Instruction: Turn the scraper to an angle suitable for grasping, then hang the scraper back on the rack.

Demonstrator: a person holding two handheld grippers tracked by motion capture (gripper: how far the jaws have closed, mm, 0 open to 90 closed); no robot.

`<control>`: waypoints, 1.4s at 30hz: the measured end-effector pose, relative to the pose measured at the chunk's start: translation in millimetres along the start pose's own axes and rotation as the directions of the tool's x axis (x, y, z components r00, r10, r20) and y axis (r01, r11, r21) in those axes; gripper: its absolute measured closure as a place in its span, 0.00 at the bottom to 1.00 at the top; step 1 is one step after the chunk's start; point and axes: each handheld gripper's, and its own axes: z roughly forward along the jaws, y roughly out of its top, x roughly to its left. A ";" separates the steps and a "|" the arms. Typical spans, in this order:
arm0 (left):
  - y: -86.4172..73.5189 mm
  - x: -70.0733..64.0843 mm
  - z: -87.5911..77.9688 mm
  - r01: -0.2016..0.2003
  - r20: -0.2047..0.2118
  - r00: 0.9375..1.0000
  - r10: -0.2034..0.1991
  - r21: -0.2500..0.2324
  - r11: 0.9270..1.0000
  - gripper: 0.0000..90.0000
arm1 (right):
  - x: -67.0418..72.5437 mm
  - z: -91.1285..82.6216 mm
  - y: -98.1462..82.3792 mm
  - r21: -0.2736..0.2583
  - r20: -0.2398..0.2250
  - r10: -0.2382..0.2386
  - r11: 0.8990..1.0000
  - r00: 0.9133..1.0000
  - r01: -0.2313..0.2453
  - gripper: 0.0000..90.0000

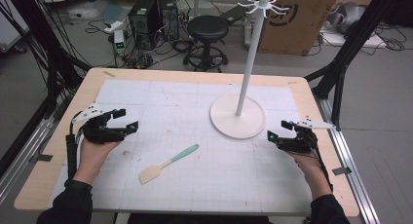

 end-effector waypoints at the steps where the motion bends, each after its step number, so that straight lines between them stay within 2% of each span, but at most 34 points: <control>1: -0.6 0.4 -0.4 -0.002 0.000 1.000 0.002 0.002 1.000 0.21 | 0.2 -0.2 0.0 0.002 0.001 -0.005 1.000 1.000 0.005 0.21; 6: -2.0 0.5 0.5 -0.007 -0.004 1.000 0.007 0.012 1.000 0.22 | 0.1 0.7 -0.3 0.006 0.001 -0.011 1.000 1.000 0.011 0.21; 16: -2.3 -1.9 0.3 -0.025 0.030 0.999 0.024 0.037 0.999 0.23 | 0.5 4.6 -1.3 0.020 -0.005 -0.026 0.999 1.000 0.026 0.21; 26: -1.0 -2.6 -1.9 -0.023 0.036 0.999 0.022 0.030 0.999 0.23 | 0.2 4.7 -1.1 0.017 -0.006 -0.029 0.999 1.000 0.029 0.21; 29: 0.7 -5.6 -2.8 -0.037 0.043 0.998 0.036 0.023 0.999 0.23 | 0.1 4.5 -1.1 0.017 -0.004 -0.020 1.000 1.000 0.020 0.21; 34: 3.8 -13.2 -0.5 -0.032 0.075 0.997 0.030 0.031 0.999 0.23 | -0.6 4.6 -0.9 0.016 -0.003 -0.021 1.000 1.000 0.021 0.21; 37: 4.4 -18.9 2.5 -0.042 0.099 0.994 0.038 0.041 0.998 0.21 | -0.6 5.2 -0.4 0.014 -0.003 -0.028 1.000 1.000 0.028 0.21; 42: 3.1 -29.7 10.0 -0.030 0.138 0.990 0.023 0.051 0.998 0.21 | -0.4 6.2 -0.9 0.022 -0.008 -0.029 0.999 1.000 0.029 0.21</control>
